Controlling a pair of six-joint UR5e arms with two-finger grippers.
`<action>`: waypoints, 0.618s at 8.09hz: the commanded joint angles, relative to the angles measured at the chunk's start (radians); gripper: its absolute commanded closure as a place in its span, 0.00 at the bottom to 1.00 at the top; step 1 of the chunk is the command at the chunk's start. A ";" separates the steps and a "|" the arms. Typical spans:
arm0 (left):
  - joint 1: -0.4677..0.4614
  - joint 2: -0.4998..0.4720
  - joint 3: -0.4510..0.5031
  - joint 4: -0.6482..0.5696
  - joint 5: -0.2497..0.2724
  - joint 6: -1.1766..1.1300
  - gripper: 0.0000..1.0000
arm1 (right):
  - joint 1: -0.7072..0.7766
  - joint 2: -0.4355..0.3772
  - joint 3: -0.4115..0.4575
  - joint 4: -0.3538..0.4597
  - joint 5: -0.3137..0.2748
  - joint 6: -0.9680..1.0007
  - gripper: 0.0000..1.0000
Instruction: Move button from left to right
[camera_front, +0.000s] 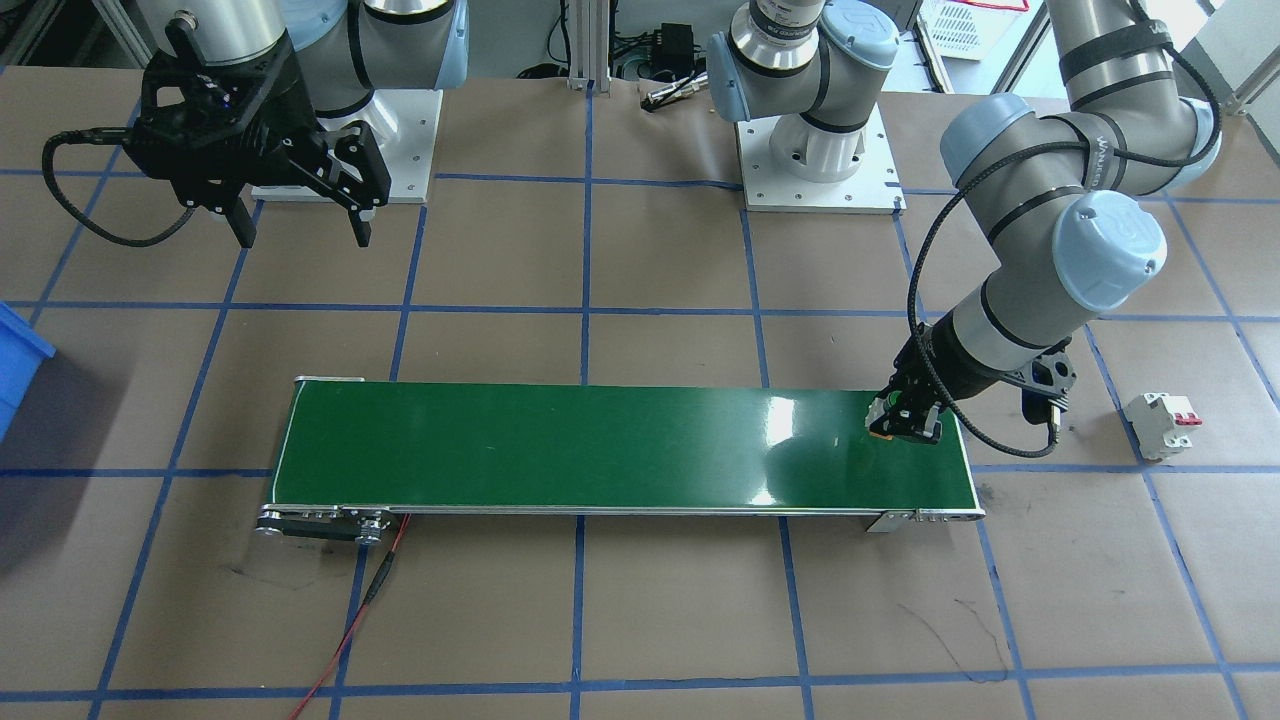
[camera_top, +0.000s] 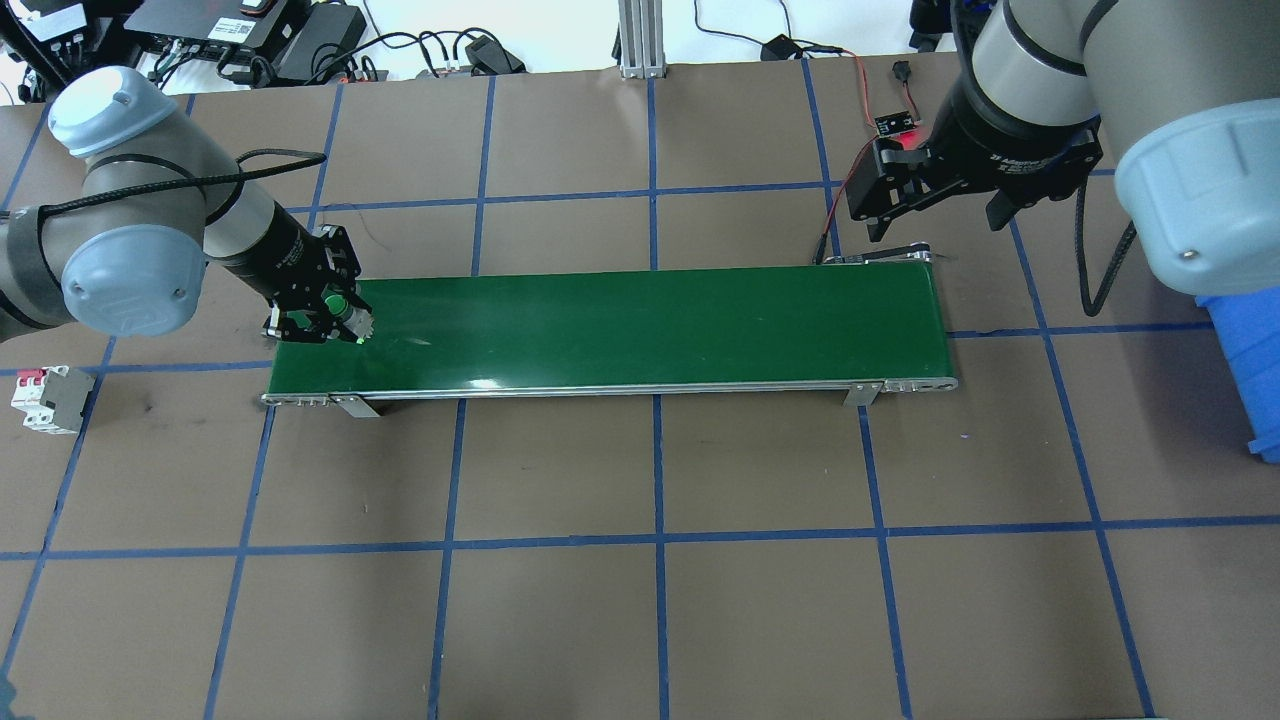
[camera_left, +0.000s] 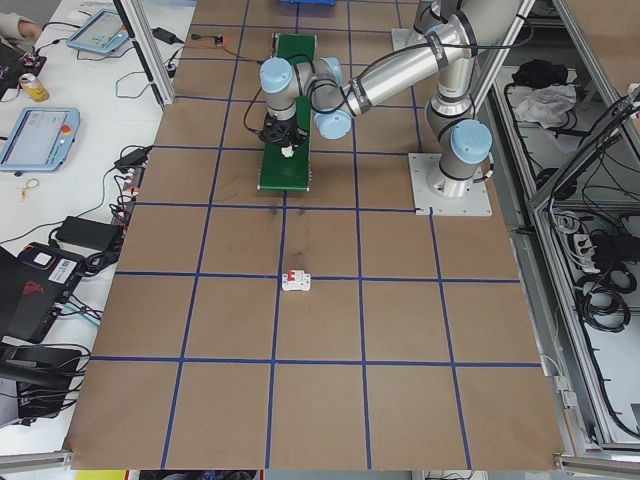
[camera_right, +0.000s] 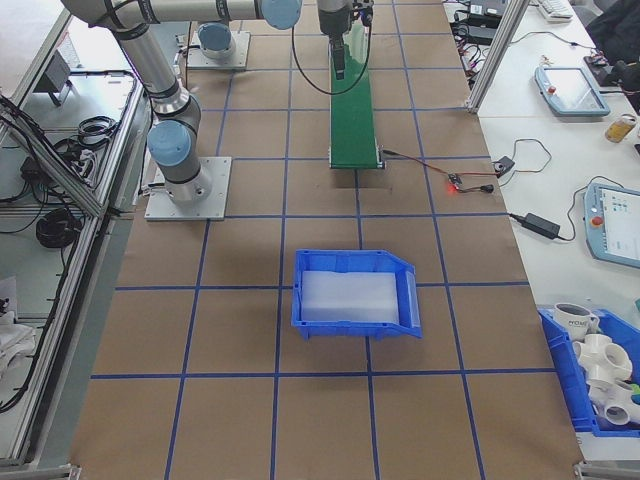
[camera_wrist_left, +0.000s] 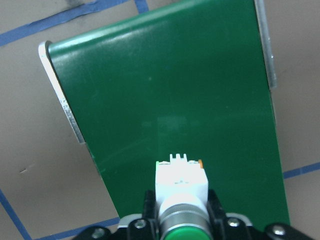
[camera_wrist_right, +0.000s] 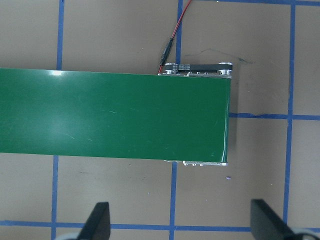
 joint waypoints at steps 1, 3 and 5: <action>0.000 -0.014 0.001 0.008 0.001 0.003 0.89 | 0.000 0.000 0.000 -0.002 0.000 0.000 0.00; 0.000 -0.018 0.001 0.008 0.001 0.014 0.88 | 0.000 0.000 0.000 -0.002 0.000 0.000 0.00; 0.000 -0.029 -0.001 0.022 0.000 0.031 0.88 | 0.000 0.000 0.000 0.000 0.000 0.000 0.00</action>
